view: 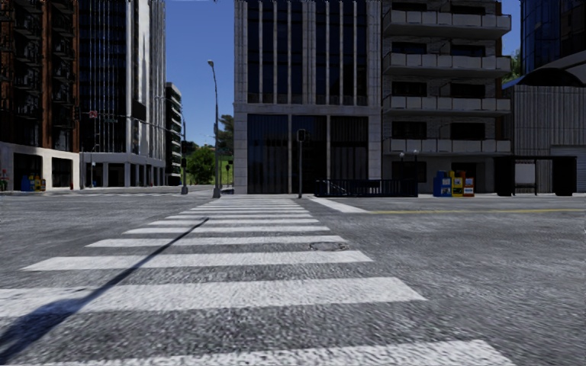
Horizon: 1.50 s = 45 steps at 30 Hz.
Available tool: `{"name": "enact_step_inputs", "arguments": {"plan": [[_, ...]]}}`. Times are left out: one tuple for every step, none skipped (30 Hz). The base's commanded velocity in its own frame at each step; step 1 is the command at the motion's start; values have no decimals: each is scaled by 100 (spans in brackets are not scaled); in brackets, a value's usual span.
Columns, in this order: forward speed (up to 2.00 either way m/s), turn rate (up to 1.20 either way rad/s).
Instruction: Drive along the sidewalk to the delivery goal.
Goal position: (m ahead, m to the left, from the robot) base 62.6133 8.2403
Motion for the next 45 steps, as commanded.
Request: {"name": "enact_step_inputs", "arguments": {"plan": [[161, 12], [161, 12], [148, 11], [143, 15], [141, 17], [141, 18], [141, 18], [140, 18], [140, 18], [140, 18], [140, 18], [140, 19], [140, 22], [140, 29], [140, 35], [140, 35], [140, 38], [140, 39], [140, 39], [141, 39], [141, 39], [141, 39], [141, 39], [142, 39], [143, 39], [146, 39], [147, 39], [147, 39], [148, 39], [149, 46], [150, 48], [150, 49], [150, 49], [152, 49], [152, 49], [200, 40], [200, 37], [200, 31], [200, 0], [200, 0], [200, 0], [200, 0], [200, 0], [200, 0], [200, 0]]}}
